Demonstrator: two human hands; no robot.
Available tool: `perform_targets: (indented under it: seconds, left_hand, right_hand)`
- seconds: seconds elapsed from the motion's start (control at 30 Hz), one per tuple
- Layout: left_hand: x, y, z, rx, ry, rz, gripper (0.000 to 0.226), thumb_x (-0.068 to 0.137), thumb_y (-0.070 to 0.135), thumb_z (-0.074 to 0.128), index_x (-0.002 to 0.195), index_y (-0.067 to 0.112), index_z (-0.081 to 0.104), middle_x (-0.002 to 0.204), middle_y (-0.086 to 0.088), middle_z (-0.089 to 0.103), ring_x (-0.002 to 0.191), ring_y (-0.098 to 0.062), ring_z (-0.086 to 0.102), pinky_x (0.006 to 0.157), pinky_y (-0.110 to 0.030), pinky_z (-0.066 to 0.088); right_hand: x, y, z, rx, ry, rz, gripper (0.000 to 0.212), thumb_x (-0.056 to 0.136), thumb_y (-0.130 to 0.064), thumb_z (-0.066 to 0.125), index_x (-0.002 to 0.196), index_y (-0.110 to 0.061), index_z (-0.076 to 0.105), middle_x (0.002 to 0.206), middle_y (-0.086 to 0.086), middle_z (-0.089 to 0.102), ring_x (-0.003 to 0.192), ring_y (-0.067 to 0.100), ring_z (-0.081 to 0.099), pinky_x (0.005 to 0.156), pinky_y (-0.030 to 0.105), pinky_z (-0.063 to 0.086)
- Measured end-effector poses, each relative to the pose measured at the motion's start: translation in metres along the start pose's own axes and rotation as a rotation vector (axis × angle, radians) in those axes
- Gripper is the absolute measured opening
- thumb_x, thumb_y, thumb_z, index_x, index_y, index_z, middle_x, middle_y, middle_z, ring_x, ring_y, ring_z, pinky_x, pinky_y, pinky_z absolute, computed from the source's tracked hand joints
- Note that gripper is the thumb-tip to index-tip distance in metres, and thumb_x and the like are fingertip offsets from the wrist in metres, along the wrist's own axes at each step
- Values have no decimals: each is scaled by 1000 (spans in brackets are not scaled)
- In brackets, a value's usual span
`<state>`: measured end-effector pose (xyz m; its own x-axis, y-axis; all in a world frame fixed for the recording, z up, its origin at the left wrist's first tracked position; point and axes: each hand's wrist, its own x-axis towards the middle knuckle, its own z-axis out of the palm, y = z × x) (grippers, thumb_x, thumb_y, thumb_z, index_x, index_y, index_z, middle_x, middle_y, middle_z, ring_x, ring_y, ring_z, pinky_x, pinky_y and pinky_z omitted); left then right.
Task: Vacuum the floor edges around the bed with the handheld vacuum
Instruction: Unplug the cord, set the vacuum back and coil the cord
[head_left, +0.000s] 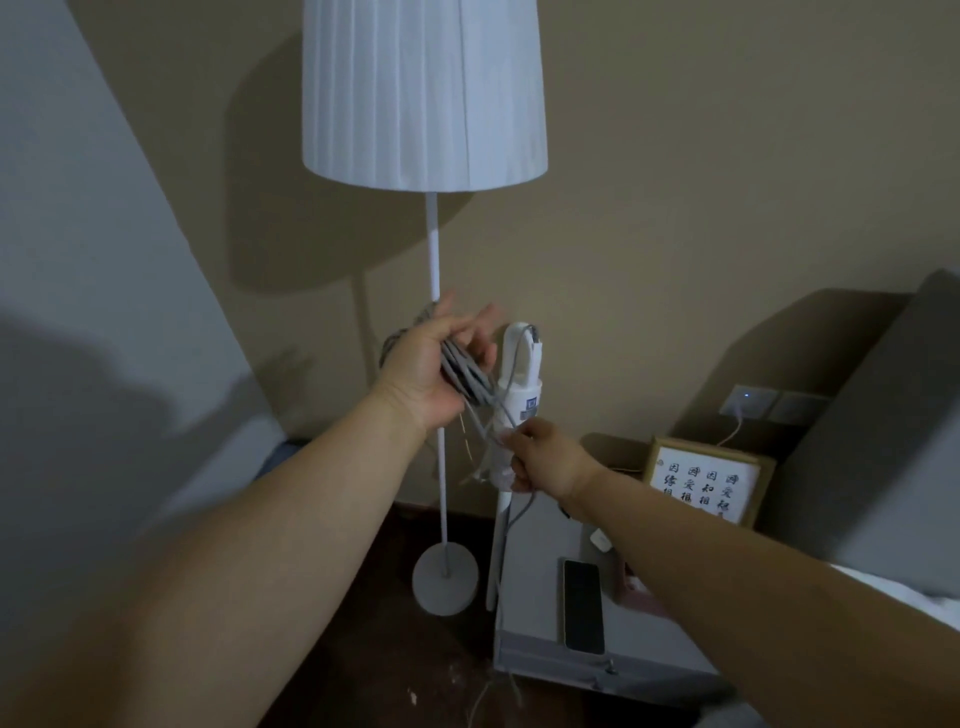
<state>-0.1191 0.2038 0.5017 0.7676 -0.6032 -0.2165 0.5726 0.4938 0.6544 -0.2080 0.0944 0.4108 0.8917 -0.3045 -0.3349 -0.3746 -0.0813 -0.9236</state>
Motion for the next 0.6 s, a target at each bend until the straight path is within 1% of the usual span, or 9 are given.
perform_targets:
  seconds: [0.1, 0.17, 0.23, 0.33, 0.37, 0.43, 0.47, 0.53, 0.6]
  left_hand:
    - [6, -4, 0, -15, 142, 52, 60, 96, 3, 47, 147, 30, 33, 100, -5, 59, 87, -24, 68, 71, -31, 55]
    - [3, -15, 3, 174, 175, 58, 59, 98, 4, 45, 146, 34, 30, 97, -2, 57, 92, -24, 63, 74, -32, 52]
    - [3, -30, -3, 453, 150, 59, 62, 97, 7, 48, 148, 35, 26, 90, 1, 57, 89, -23, 61, 76, -35, 52]
    - [-1, -44, -12, 911, 25, 19, 58, 95, 19, 54, 146, 35, 32, 107, -3, 63, 100, -24, 63, 92, -45, 52]
    - [-4, -45, -11, 1019, -20, 2, 55, 95, 21, 53, 145, 37, 34, 105, -2, 64, 98, -23, 63, 93, -44, 52]
    - [-8, -40, -8, 1017, -63, -82, 42, 98, 25, 49, 138, 34, 41, 88, 0, 66, 82, -21, 65, 77, -36, 56]
    - [-10, -36, -6, 957, -80, -156, 35, 98, 30, 48, 133, 22, 50, 79, -3, 67, 69, -20, 66, 64, -31, 56]
    - [-10, -29, -7, 915, -100, -286, 44, 96, 43, 50, 120, 7, 57, 76, -10, 70, 49, -16, 59, 48, -25, 50]
    - [-9, -23, -12, 944, -169, -349, 52, 92, 52, 48, 116, 7, 57, 65, -10, 68, 37, -12, 45, 45, -22, 42]
  right_hand:
    - [-20, -11, 3, -459, -265, -49, 7, 95, -23, 53, 90, -18, 55, 78, 2, 56, 64, 14, 57, 64, 28, 53]
    - [-32, -26, 2, -666, -391, -93, 4, 93, -22, 56, 90, -20, 54, 79, 0, 61, 63, 11, 61, 66, 26, 54]
    - [-36, -46, -4, -811, -387, -173, 10, 92, -19, 57, 96, -11, 60, 84, 4, 65, 59, 9, 60, 62, 21, 51]
    - [-38, -76, -20, -1007, -333, -260, 19, 86, -17, 63, 96, -2, 69, 86, 12, 70, 54, 8, 55, 60, 19, 48]
    - [-39, -83, -26, -1026, -310, -267, 20, 83, -18, 66, 95, -3, 72, 83, 10, 70, 56, 9, 54, 61, 21, 47]
    - [-39, -94, -39, -965, -254, -253, 14, 78, -17, 71, 88, -8, 75, 68, 0, 65, 58, 7, 52, 64, 22, 44]
    - [-39, -96, -45, -897, -212, -248, 8, 76, -15, 73, 83, -11, 74, 65, -3, 62, 58, 6, 51, 66, 23, 44]
    - [-33, -96, -56, -740, -113, -263, 9, 72, -7, 73, 77, -12, 67, 68, 0, 60, 61, 9, 52, 65, 26, 44]
    - [-25, -94, -62, -523, -54, -287, 20, 73, 5, 68, 75, -13, 58, 68, 4, 58, 59, 13, 52, 59, 24, 44]
